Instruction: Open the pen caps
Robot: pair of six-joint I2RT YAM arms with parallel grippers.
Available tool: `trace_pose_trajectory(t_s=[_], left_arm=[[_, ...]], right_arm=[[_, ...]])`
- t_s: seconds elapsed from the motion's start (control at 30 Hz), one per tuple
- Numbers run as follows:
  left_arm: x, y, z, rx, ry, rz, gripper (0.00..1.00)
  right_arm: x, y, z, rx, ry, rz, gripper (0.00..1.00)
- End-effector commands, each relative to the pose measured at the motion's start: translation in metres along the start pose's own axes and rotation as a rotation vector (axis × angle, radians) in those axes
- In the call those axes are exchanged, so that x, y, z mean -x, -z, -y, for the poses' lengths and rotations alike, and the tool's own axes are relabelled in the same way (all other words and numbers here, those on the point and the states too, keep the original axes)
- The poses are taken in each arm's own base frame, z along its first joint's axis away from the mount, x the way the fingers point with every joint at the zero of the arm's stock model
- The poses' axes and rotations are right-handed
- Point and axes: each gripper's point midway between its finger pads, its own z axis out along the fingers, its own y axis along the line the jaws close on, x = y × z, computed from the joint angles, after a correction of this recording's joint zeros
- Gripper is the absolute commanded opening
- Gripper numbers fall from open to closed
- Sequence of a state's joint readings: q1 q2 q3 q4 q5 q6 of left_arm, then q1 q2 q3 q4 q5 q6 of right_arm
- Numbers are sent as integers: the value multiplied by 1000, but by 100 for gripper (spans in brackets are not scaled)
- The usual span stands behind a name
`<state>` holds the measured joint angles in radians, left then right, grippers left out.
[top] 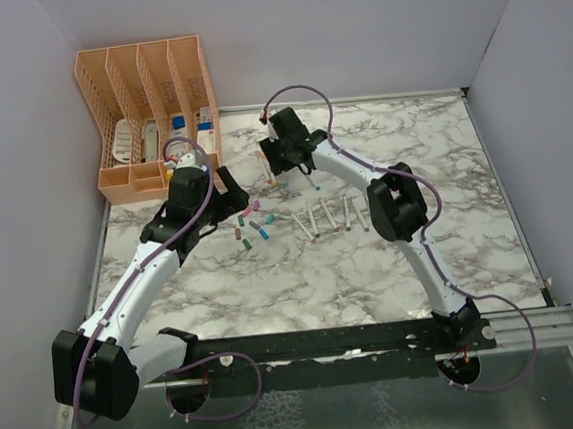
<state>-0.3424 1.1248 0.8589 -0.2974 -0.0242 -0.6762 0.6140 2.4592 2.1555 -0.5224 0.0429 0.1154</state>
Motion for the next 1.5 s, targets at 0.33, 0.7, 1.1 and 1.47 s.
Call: trace_pose_trajectory(t_s=[0.33, 0.7, 1.1, 1.47], left_arm=[[-2, 4, -7, -14, -5, -5, 96], [-1, 4, -10, -7, -1, -3, 96], [1, 5, -12, -5, 4, 3, 96], [11, 11, -4, -25, 16, 24, 96]], right_arm=[[-7, -11, -2, -4, -2, -10, 45], [-21, -20, -2, -3, -3, -38, 44], [-51, -29, 0, -12, -11, -115, 40], [-70, -22, 2, -24, -37, -160, 8]])
